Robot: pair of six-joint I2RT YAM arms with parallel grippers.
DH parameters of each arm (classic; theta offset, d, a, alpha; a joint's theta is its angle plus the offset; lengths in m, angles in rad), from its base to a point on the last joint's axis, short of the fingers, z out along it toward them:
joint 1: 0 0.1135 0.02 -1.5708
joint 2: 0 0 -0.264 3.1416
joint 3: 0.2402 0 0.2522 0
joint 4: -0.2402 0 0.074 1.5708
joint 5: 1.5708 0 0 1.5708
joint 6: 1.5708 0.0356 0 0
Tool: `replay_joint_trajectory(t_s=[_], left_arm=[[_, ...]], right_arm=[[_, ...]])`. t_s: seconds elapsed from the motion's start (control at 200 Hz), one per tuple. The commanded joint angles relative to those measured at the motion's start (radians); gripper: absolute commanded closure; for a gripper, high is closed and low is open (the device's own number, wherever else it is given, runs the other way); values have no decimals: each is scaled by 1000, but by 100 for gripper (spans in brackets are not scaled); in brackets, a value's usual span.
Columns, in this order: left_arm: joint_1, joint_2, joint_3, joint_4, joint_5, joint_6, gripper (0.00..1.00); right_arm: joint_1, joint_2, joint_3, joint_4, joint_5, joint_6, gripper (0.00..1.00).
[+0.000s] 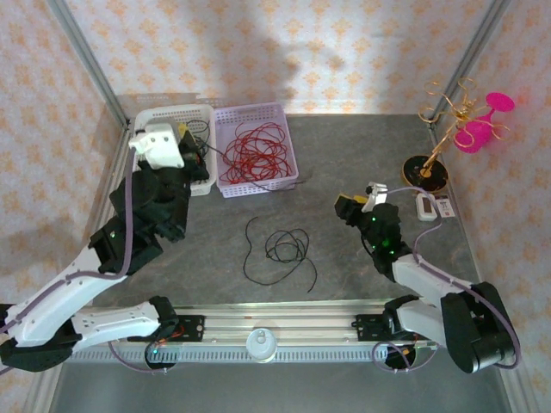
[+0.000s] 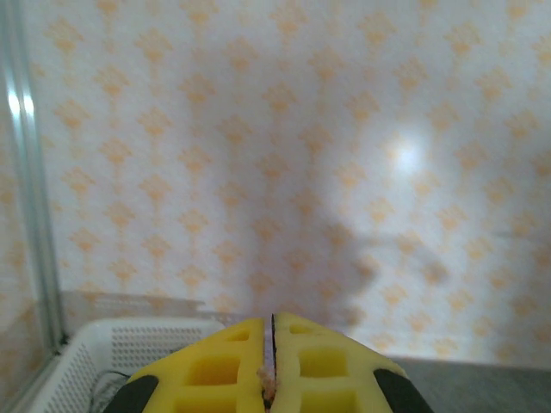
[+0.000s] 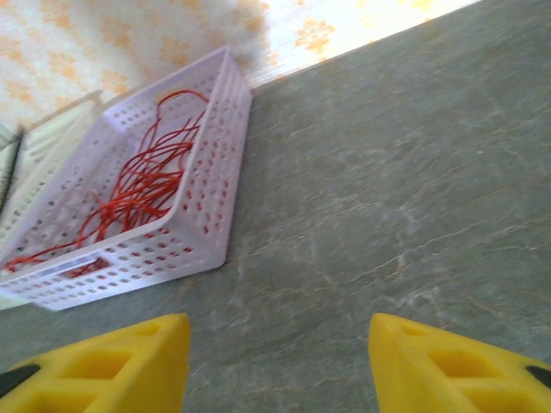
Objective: Untangle the cables
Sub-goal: Straighten the cable, then place the cable into the container.
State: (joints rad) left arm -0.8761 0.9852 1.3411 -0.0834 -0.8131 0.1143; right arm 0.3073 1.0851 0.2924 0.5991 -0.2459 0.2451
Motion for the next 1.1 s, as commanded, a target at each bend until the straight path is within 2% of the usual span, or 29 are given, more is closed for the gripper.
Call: replay_joint_trajectory(t_s=[0.0, 0.12, 0.25, 0.48, 0.646, 0.861, 1.096], left_arm=[[76, 78, 72, 68, 16, 92, 100], [183, 152, 158, 77, 112, 88, 100], [224, 220, 260, 118, 148, 147, 100], [350, 320, 359, 189, 161, 235, 100], [498, 388, 361, 238, 134, 295, 100], [700, 422, 373, 198, 246, 182, 100], [848, 430, 322, 201, 329, 91, 100]], right_arm=[[19, -52, -17, 15, -55, 7, 42], [28, -105, -31, -19, -95, 23, 41], [30, -154, -37, -63, -122, 31, 40], [29, -188, -39, -117, -148, 25, 40], [29, -187, -38, -151, -170, 10, 41], [29, -183, -41, -176, -181, -1, 41], [29, -118, -21, -168, -200, -3, 41]])
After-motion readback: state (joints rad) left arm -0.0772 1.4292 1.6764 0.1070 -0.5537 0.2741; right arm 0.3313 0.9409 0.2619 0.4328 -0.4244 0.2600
